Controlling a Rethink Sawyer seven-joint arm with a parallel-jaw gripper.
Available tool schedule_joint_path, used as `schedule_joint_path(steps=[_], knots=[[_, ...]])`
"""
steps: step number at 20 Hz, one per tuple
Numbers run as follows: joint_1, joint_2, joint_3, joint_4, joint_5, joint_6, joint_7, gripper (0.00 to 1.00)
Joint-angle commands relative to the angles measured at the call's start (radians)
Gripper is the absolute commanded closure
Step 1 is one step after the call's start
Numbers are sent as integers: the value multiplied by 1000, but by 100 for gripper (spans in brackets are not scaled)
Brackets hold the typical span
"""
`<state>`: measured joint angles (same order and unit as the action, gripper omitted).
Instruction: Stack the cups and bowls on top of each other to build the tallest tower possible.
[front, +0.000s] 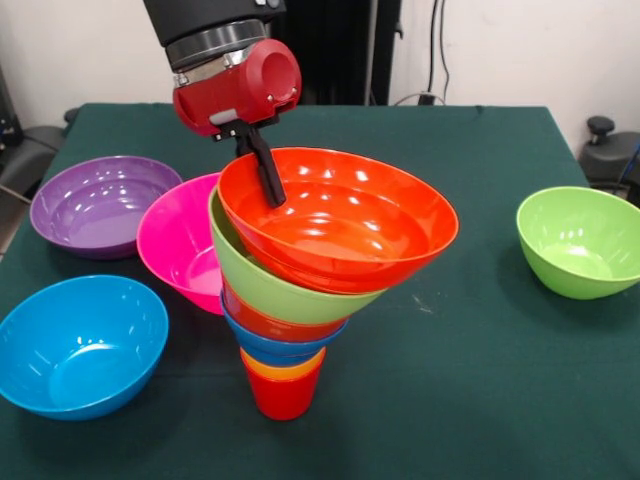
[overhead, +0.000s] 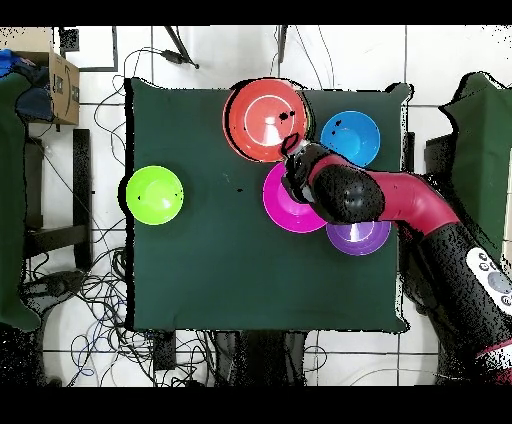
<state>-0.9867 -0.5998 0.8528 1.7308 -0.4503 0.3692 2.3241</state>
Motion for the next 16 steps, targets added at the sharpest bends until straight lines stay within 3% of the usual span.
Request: schedule_joint_path(steps=[1,16], knots=[[14,19,6,-18,-44,-40,-76,100],[24,-10,-12,-39,-29,39,-93,100]])
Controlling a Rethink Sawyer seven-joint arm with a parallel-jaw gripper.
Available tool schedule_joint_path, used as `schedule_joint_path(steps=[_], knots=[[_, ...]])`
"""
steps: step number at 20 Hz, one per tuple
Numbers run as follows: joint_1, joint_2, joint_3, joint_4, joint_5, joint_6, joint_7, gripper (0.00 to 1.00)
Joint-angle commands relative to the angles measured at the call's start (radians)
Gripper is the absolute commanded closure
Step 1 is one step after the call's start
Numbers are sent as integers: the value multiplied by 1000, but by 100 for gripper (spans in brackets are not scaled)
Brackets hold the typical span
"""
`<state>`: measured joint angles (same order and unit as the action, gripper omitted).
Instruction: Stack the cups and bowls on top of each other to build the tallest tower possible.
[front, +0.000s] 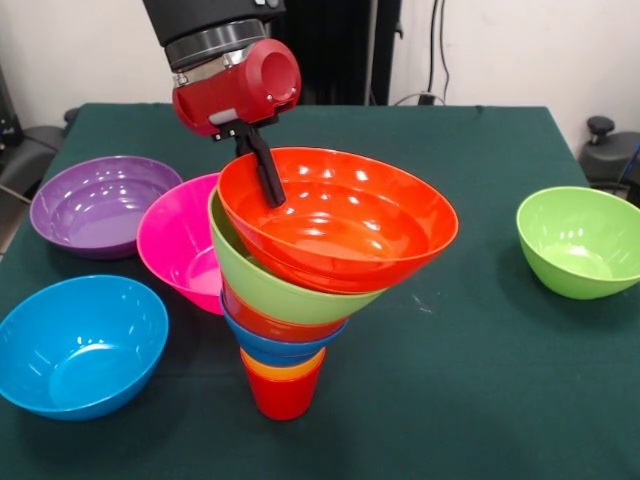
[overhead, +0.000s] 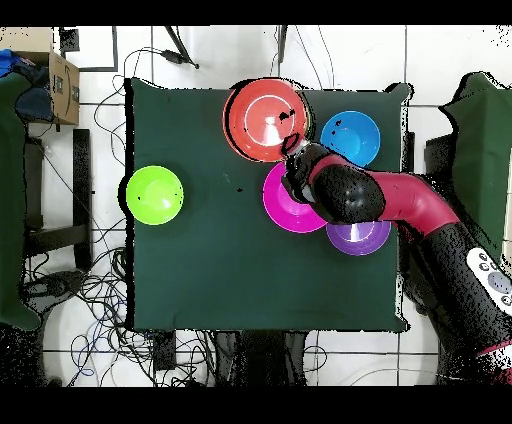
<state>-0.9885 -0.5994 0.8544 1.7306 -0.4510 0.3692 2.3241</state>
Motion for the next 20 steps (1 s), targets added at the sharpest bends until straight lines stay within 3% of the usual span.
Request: schedule_joint_path(steps=[1,20], knots=[[28,-12,-15,-40,-27,43,-93,100],[4,-34,0,-30,-7,89,-115,100]])
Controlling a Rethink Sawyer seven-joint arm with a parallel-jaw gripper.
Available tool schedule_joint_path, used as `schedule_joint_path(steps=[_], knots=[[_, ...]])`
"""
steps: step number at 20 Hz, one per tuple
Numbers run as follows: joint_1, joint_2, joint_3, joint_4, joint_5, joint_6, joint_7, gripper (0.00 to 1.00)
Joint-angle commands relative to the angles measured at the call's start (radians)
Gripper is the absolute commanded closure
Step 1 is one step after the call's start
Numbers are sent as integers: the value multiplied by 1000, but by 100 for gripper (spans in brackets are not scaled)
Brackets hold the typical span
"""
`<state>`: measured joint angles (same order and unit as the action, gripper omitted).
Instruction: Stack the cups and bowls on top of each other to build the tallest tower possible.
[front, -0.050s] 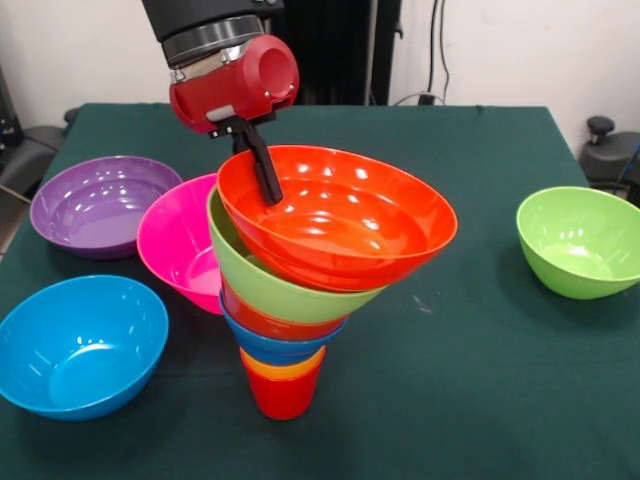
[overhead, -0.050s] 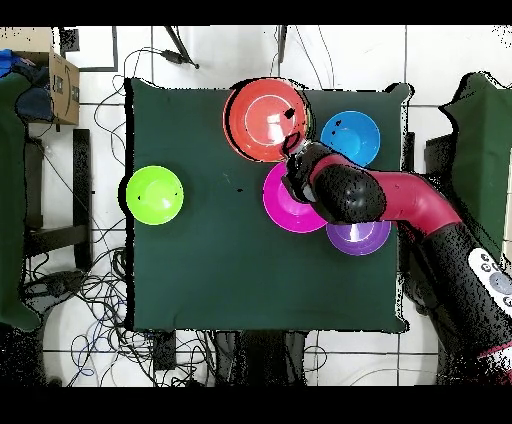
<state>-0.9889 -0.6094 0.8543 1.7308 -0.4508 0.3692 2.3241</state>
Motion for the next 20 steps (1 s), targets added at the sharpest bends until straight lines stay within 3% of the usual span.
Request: schedule_joint_path(steps=[1,20], knots=[[2,-24,2,-27,-7,87,-116,100],[-23,8,20,-51,-8,106,-143,100]])
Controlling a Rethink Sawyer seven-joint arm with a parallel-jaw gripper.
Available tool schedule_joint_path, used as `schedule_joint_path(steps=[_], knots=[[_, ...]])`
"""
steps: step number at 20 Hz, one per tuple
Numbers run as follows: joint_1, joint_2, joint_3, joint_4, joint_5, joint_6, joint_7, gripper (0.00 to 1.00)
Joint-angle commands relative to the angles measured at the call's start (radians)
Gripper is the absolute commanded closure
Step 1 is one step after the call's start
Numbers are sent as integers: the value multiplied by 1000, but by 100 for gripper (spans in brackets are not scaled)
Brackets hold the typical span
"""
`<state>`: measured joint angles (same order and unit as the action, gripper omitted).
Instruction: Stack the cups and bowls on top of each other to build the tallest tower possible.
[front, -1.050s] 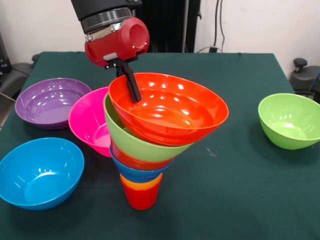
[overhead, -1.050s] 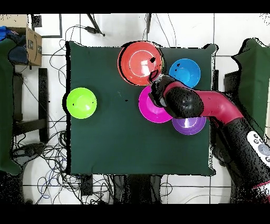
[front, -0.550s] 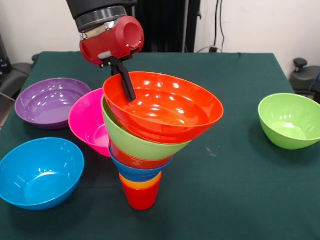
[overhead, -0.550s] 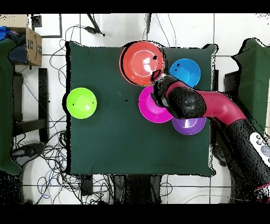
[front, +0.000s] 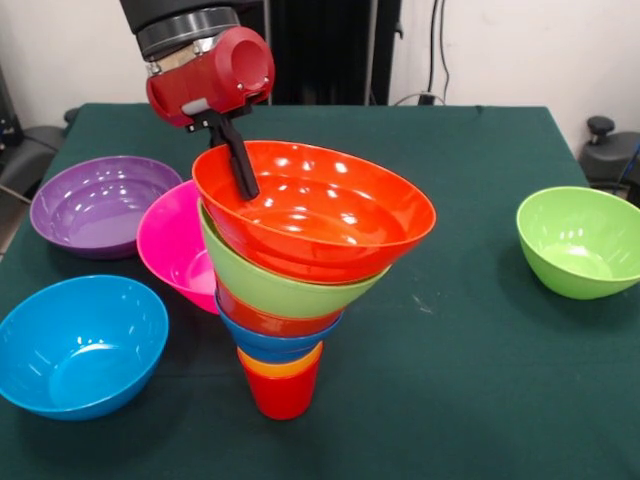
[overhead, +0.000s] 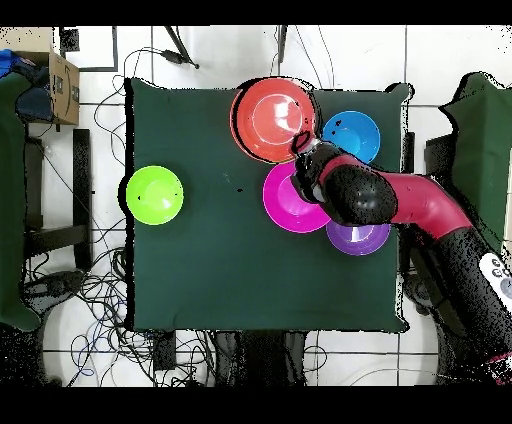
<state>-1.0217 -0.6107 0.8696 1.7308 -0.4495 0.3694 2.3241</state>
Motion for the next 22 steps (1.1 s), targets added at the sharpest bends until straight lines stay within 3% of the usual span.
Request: schedule_joint_path(steps=[1,8,9,22], knots=[[11,10,4,-51,-10,105,-143,100],[17,5,-2,-30,-20,73,-121,100],[17,6,-1,-28,-19,72,-120,0],[24,1,-5,-34,-23,70,-115,0]])
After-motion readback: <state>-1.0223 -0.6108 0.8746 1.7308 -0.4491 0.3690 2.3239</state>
